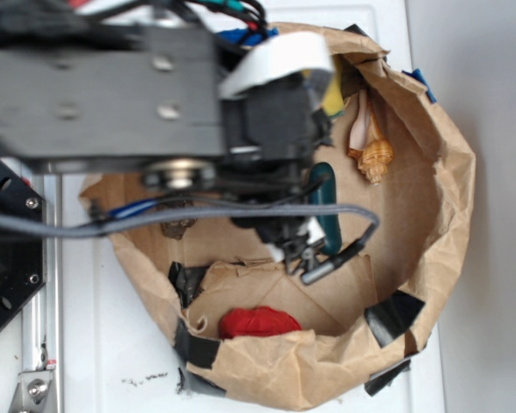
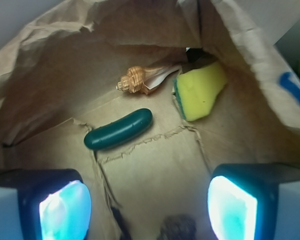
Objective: Grab the green sponge.
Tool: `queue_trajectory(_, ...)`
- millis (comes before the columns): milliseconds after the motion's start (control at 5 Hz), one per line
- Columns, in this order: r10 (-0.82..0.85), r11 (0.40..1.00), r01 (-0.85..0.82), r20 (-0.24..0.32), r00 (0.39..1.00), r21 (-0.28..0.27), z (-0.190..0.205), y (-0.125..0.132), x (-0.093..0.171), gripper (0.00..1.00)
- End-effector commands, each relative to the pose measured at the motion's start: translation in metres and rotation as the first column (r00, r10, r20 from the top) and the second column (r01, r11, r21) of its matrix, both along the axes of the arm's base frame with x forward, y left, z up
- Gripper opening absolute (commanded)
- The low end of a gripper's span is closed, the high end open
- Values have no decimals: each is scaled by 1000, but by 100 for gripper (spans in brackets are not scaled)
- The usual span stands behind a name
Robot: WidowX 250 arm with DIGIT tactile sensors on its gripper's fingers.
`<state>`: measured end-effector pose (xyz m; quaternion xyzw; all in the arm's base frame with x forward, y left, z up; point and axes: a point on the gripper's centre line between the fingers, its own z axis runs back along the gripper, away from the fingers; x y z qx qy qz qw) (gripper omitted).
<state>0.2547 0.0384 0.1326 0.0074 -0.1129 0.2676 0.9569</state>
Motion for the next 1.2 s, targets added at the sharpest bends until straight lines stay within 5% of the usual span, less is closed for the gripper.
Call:
queue_trajectory(0,-75,997,76,18,997,-32,5,16,29,100)
queue_trajectory(600,-75,997,76,18,997,-32,5,16,29,100)
queue_trajectory(1000,53,999,-53,5,999,4,-48,38,30,100)
